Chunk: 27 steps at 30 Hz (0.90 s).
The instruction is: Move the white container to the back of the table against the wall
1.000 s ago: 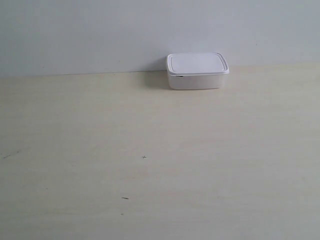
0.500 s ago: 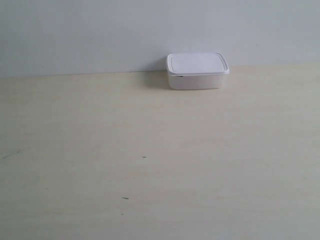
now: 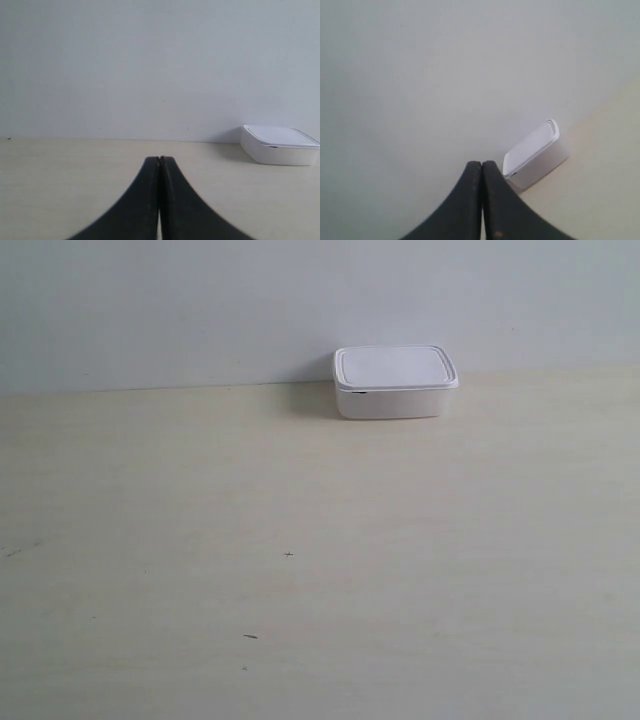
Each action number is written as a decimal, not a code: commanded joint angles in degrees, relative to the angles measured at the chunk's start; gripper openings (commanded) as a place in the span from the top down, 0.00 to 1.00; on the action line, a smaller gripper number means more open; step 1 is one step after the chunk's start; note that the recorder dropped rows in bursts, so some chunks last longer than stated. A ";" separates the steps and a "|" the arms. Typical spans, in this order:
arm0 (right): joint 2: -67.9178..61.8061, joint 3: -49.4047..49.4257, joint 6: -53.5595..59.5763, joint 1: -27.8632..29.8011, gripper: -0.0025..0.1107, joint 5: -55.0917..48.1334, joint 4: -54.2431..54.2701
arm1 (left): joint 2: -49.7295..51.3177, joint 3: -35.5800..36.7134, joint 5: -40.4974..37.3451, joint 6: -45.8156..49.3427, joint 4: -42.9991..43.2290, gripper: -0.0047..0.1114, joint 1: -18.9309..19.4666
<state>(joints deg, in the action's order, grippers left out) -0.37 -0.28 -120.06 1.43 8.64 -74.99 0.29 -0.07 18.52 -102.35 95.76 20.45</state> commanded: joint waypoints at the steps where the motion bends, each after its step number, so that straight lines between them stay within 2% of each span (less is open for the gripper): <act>1: 0.37 0.28 0.09 -0.46 0.98 -2.59 15.48 | -0.29 0.07 0.87 0.31 -1.93 0.96 0.13; 4: 0.37 0.28 0.09 -0.80 0.98 -2.86 21.51 | -0.29 0.07 0.99 0.31 -4.90 0.96 0.13; 9: 0.37 0.28 0.09 -0.80 0.98 -2.86 23.01 | -0.29 0.07 -0.01 0.31 -15.99 0.96 0.13; 11: 0.37 0.28 0.09 -0.80 0.98 -3.61 27.14 | -0.29 0.07 -0.88 0.31 -20.36 0.96 0.13; 15: 0.37 0.28 0.09 -0.80 0.98 -6.38 42.24 | -0.29 0.07 -3.09 0.31 -28.88 0.96 0.13; 20: 0.37 0.28 0.09 -0.80 0.98 -7.89 54.08 | -0.29 0.07 -9.84 0.31 -44.64 0.96 0.13; 27: 0.37 0.28 0.09 -0.80 0.98 -10.13 60.11 | 1.07 0.07 -19.34 1.58 -63.20 0.96 0.13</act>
<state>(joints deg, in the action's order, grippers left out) -0.37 -0.28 -120.17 0.72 -0.49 -17.59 0.67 -0.07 3.20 -102.12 39.62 20.45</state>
